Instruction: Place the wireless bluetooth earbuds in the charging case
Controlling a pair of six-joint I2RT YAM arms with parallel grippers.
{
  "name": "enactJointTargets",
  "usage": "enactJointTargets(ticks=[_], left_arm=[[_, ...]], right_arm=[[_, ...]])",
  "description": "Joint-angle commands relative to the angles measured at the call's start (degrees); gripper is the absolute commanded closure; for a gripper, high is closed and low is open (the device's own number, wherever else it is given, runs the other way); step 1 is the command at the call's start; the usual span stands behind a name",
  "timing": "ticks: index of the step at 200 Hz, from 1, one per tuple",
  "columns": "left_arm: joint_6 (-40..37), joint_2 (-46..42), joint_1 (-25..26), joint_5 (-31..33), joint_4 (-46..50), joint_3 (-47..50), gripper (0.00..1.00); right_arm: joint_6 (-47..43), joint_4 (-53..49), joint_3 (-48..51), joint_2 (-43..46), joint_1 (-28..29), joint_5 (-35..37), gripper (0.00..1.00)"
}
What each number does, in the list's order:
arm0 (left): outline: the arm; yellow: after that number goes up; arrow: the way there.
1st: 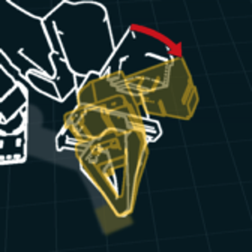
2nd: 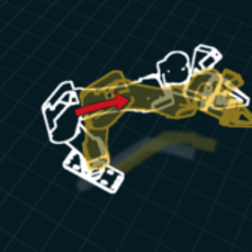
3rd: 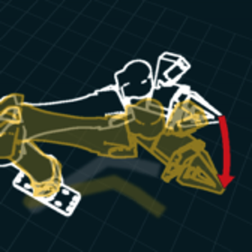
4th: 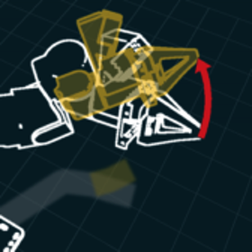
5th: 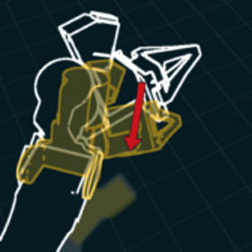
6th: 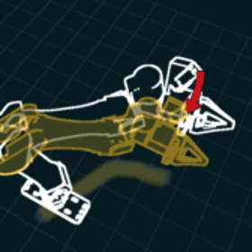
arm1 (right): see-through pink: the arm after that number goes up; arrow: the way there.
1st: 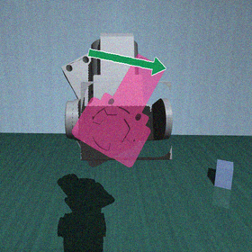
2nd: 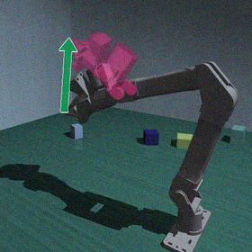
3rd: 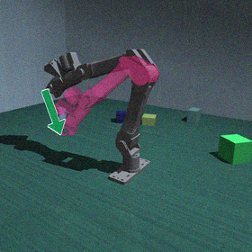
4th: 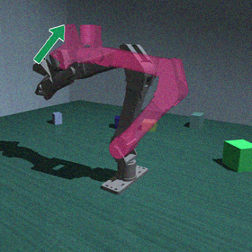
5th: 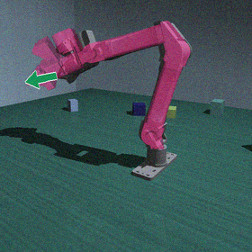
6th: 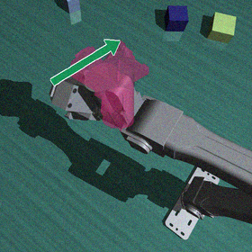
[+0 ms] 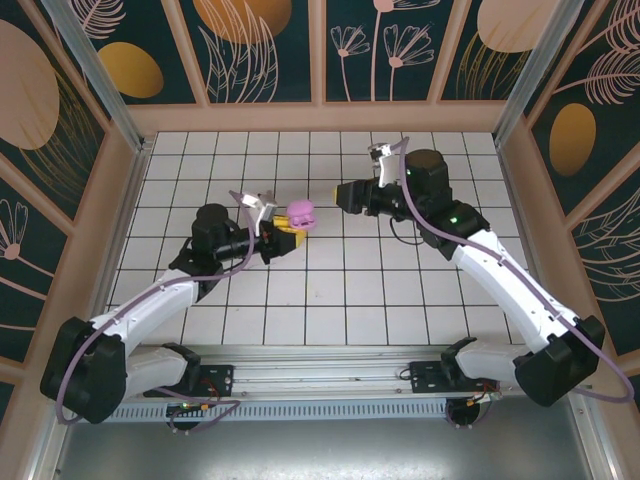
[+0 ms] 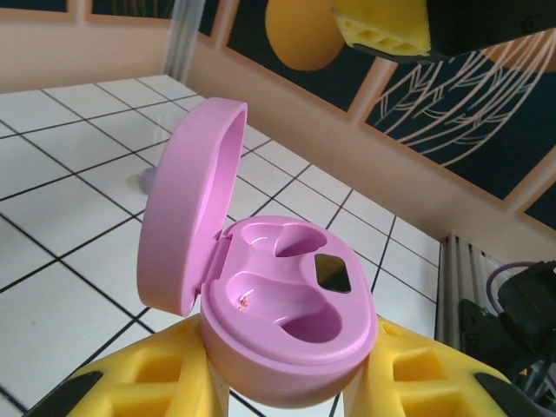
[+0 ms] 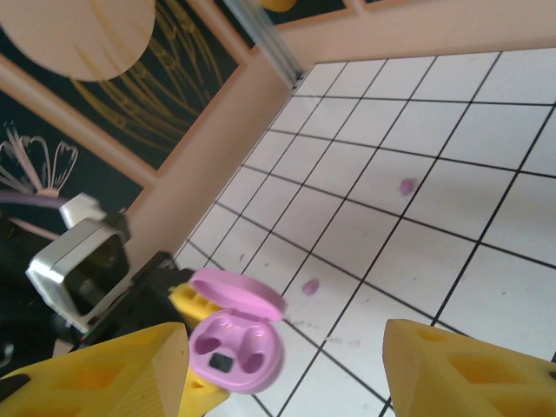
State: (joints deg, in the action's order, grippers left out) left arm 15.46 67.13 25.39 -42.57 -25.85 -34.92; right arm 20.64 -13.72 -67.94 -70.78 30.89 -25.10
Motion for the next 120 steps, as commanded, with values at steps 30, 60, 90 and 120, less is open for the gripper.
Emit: enactJointTargets(ticks=[30,60,90,120], left_arm=[[-0.7,-7.1,-3.1,3.3,7.3,1.5,0.98],[-3.3,-11.8,-3.2,7.8,14.4,1.0,0.98],[-4.4,-16.2,-3.2,10.5,19.1,0.7,0.98],[-4.1,-19.5,-3.3,12.1,21.2,1.1,0.97]], right_arm=[[5.5,1.9,-8.6,-18.9,-0.2,3.0,0.46],[5.1,-0.9,-19.4,-33.3,1.9,6.6,0.51],[7.0,-1.4,-29.5,-46.7,3.4,7.7,0.57],[6.2,-5.3,-44.1,-59.5,5.2,9.5,0.61]])
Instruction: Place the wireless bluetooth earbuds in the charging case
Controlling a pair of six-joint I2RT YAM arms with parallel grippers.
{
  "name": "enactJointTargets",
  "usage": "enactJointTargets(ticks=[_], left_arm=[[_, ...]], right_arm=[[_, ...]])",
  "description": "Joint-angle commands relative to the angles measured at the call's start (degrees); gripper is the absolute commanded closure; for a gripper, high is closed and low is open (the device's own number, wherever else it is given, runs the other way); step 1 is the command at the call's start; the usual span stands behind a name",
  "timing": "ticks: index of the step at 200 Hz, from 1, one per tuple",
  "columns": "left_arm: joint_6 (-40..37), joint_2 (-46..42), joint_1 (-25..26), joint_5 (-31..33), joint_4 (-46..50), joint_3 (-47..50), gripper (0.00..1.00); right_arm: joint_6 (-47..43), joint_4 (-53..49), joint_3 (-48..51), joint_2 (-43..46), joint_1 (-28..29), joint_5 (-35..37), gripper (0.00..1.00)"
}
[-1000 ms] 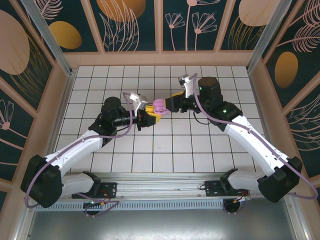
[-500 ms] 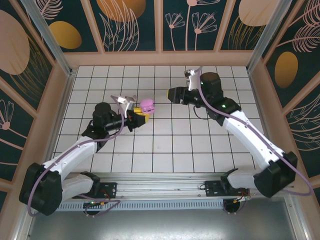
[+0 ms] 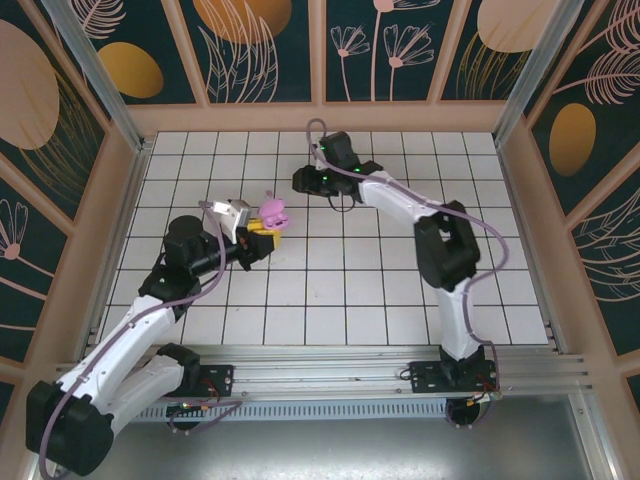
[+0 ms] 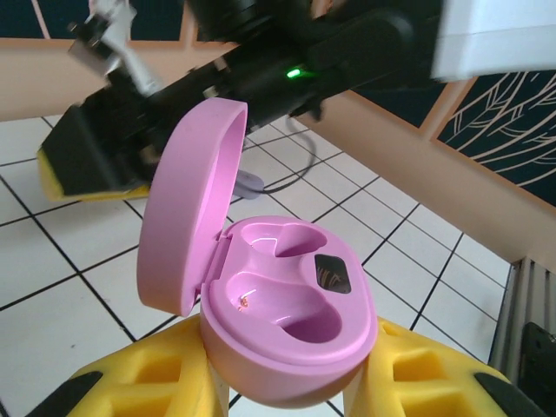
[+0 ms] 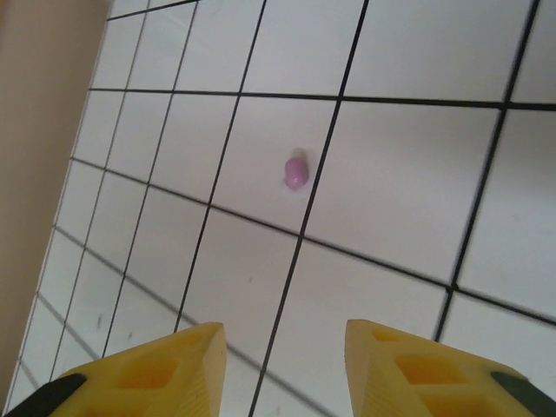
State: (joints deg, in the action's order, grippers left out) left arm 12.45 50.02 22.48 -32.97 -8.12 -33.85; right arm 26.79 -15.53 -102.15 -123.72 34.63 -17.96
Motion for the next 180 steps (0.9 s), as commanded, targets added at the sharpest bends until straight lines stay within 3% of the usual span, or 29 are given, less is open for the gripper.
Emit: enactJointTargets(ticks=[1,72,180], left_arm=[[-1.0,-2.5,-0.4,2.5,3.5,0.0,0.97],[2.6,-6.5,-0.4,4.0,2.9,2.0,0.96],[2.6,-8.4,-0.4,4.8,3.8,3.5,0.96]], right_arm=[[0.0,-3.5,-10.4,-7.0,1.6,2.4,0.61],[-2.9,-5.7,-34.0,-25.8,4.7,6.3,0.6],[-4.6,-1.6,-33.5,-29.9,5.2,5.2,0.63]])
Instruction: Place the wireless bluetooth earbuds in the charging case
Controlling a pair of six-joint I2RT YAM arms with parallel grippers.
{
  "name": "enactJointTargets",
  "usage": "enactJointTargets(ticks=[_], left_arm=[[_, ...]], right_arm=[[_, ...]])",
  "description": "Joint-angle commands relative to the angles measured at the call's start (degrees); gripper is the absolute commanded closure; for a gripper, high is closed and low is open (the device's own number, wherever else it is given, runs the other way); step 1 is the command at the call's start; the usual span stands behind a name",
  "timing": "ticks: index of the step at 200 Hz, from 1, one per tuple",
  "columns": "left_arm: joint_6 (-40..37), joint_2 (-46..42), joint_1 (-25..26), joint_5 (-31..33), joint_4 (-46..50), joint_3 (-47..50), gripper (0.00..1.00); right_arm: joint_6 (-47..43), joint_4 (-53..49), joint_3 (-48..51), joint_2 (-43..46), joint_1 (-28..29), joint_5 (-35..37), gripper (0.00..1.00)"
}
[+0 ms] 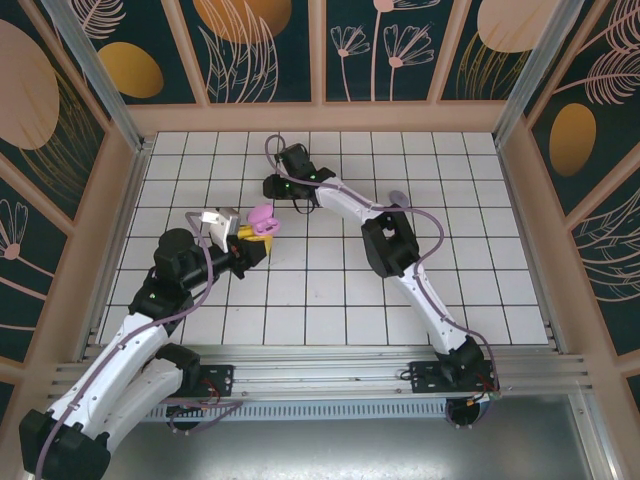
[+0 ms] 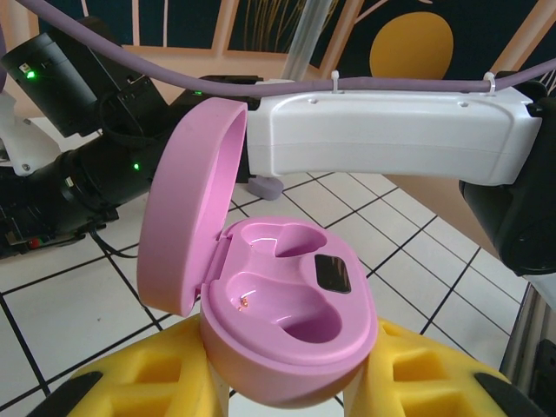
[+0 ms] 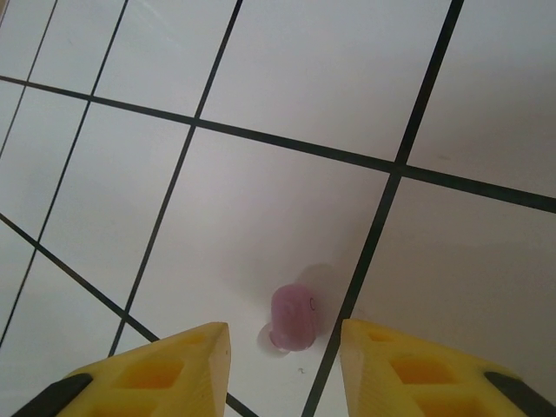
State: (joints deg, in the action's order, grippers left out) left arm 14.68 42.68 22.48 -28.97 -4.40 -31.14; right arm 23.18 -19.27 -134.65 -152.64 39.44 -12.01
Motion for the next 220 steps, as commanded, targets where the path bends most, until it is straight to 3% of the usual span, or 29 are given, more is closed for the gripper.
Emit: enactJointTargets(ticks=[1,135,220], left_arm=[[0.4,-1.1,-0.3,0.8,0.1,0.7,0.97],[-0.2,-2.1,-0.4,1.0,0.4,1.8,0.97],[-1.0,-2.1,-0.4,1.1,1.1,1.5,0.97]], right_arm=[[-1.0,2.2,-1.0,-1.0,0.4,-0.8,0.63],[-2.5,2.8,-2.3,-4.8,0.9,-2.2,0.59],[-8.2,-0.1,-3.4,-4.9,2.2,1.1,0.7]])
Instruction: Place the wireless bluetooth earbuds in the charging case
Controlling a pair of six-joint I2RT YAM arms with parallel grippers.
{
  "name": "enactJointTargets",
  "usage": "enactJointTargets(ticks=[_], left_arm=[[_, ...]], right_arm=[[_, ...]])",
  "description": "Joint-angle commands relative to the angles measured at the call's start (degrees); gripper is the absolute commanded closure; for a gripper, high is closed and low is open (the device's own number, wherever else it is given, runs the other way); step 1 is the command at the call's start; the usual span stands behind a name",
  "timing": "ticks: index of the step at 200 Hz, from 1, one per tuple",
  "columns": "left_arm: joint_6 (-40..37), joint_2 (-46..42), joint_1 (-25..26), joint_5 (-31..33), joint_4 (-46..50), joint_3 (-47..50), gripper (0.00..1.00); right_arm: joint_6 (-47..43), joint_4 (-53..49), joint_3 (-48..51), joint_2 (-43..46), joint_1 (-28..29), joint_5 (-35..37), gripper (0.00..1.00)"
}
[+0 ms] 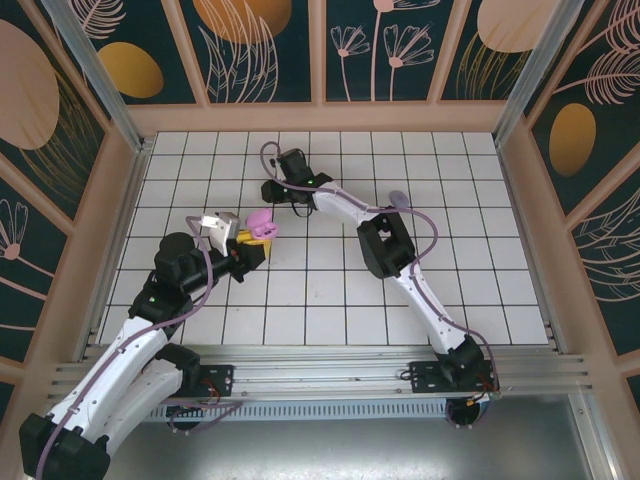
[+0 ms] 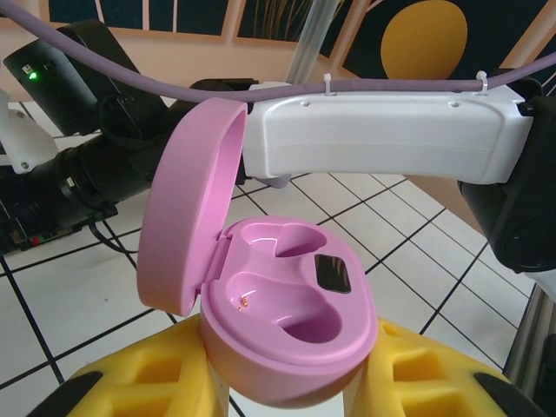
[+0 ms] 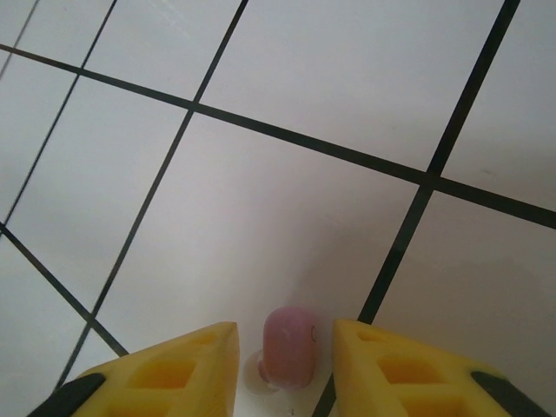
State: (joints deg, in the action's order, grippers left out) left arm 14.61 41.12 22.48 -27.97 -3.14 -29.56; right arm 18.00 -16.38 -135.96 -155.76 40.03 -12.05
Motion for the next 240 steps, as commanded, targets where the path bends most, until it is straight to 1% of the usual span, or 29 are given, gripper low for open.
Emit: enactJointTargets(ticks=[1,33,58,83,108,132,182,210,240], left_arm=[[-1.0,-0.5,-0.4,0.1,-0.2,0.0,0.97],[-1.0,-0.2,-0.4,0.1,-0.3,-0.1,0.97],[-1.1,0.0,-0.4,0.1,-0.3,-0.5,0.97],[-1.1,0.0,-0.4,0.1,-0.3,-0.8,0.97],[-1.1,0.1,-0.4,-0.4,-0.6,-1.0,0.97],[-1.1,0.5,-0.4,-1.3,-1.4,-1.2,0.97],[-1.0,2.6,-0.4,-4.3,-3.8,-1.3,0.97],[-1.4,4.8,-0.4,-6.2,-6.0,-1.3,0.97],[-1.5,8.2,-0.4,-8.8,-9.4,-1.5,0.97]], right_arm=[[-3.1,-3.1,-2.1,-1.7,1.6,1.3,0.7],[-4.3,-5.5,-2.5,-1.2,1.7,1.9,0.77],[-3.7,-6.8,-1.9,0.3,1.3,1.7,0.8],[-3.0,-6.8,1.0,3.7,0.5,1.2,0.82],[-2.6,-6.1,6.1,8.6,-0.3,0.8,0.83],[-1.8,-4.3,13.5,14.3,-1.2,0.1,0.84],[1.7,2.1,33.8,27.8,-3.7,-1.6,0.85],[4.1,5.2,46.3,36.8,-5.8,-1.5,0.85],[6.2,5.8,57.6,47.1,-8.4,-0.3,0.85]])
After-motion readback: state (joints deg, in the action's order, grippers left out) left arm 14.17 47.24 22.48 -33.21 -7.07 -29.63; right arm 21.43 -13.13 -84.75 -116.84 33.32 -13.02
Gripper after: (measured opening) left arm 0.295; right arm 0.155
